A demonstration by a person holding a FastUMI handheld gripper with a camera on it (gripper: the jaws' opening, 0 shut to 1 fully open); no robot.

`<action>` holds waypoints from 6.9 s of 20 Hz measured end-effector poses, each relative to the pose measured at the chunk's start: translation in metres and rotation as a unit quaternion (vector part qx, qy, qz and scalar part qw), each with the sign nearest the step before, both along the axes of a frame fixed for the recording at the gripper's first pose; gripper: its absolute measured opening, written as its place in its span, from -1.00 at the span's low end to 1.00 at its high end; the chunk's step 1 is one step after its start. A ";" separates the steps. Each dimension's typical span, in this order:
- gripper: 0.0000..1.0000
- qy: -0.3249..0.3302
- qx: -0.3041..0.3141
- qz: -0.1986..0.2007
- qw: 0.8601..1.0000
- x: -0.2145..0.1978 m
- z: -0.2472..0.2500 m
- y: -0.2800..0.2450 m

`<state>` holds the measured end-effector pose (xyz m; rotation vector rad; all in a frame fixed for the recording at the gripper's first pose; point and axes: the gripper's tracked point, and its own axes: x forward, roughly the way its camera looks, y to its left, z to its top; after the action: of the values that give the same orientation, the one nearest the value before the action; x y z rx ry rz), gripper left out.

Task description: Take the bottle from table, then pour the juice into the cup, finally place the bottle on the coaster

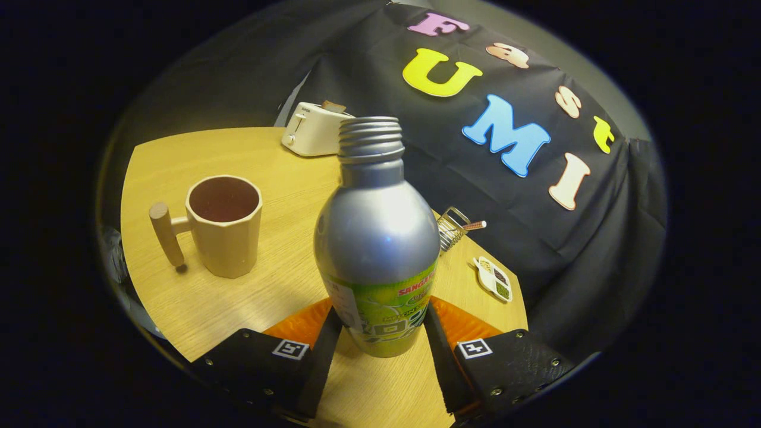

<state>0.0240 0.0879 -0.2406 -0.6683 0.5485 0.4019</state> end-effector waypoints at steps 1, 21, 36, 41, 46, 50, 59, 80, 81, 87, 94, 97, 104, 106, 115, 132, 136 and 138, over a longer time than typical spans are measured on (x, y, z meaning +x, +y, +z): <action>0.52 0.002 -0.005 0.003 1.000 -0.001 -0.001 0.001; 0.52 0.017 -0.175 0.069 0.982 -0.009 -0.020 0.018; 0.52 0.015 -0.293 0.097 0.951 -0.013 -0.013 0.025; 0.52 0.011 -0.339 0.099 0.935 -0.009 -0.005 0.021; 0.52 0.005 -0.367 0.106 0.924 -0.003 0.002 0.019; 0.52 0.002 -0.393 0.113 0.912 0.003 0.007 0.016; 0.52 -0.001 -0.436 0.132 0.890 0.012 0.018 0.013; 0.52 0.010 -0.493 0.153 0.856 0.015 0.025 0.008; 0.52 0.011 -0.495 0.152 0.856 0.015 0.025 0.008; 0.52 0.015 -0.506 0.154 0.849 0.016 0.028 0.008; 0.52 0.008 -0.516 0.158 0.842 0.019 0.028 0.010; 0.52 0.005 -0.525 0.162 0.836 0.018 0.032 0.011; 0.51 0.000 -0.546 0.172 0.820 0.019 0.040 0.015; 0.51 0.002 -0.550 0.173 0.817 0.021 0.040 0.015; 0.51 -0.001 -0.561 0.184 0.807 0.022 0.044 0.019; 0.52 0.005 -0.578 0.196 0.793 0.026 0.048 0.026; 0.52 0.007 -0.583 0.199 0.788 0.025 0.049 0.027; 0.51 0.009 -0.585 0.199 0.786 0.025 0.050 0.027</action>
<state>0.0486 0.1145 -0.1911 -2.0182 0.6487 0.4350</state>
